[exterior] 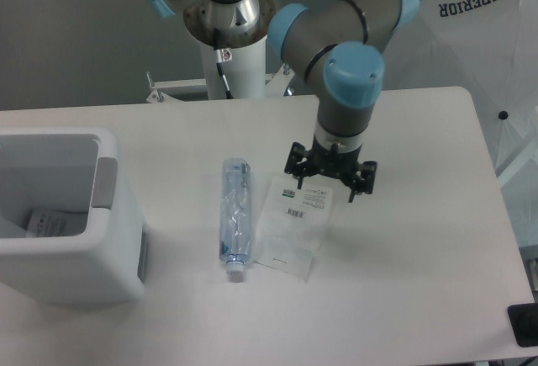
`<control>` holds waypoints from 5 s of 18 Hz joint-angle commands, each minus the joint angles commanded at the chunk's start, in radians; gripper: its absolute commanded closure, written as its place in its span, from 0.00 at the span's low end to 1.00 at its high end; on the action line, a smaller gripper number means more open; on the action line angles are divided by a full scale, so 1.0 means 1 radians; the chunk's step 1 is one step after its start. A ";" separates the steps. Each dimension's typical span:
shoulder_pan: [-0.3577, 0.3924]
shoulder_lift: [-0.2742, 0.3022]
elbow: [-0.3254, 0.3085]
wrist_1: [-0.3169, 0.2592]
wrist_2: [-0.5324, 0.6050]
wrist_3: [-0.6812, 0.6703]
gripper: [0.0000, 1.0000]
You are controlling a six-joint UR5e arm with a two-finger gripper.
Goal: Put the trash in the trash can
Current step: 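Move the gripper down over the white plastic packet, then close the gripper on the edge of the white packet, then lift the packet and carry it over the white bin, then open the gripper to drop the packet into the bin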
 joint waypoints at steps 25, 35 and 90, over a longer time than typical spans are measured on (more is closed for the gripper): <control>-0.126 -0.238 0.124 0.088 0.120 -0.124 1.00; -0.077 -0.131 0.181 0.086 -0.050 -0.144 1.00; -0.290 0.337 0.126 0.100 -0.603 -0.574 0.00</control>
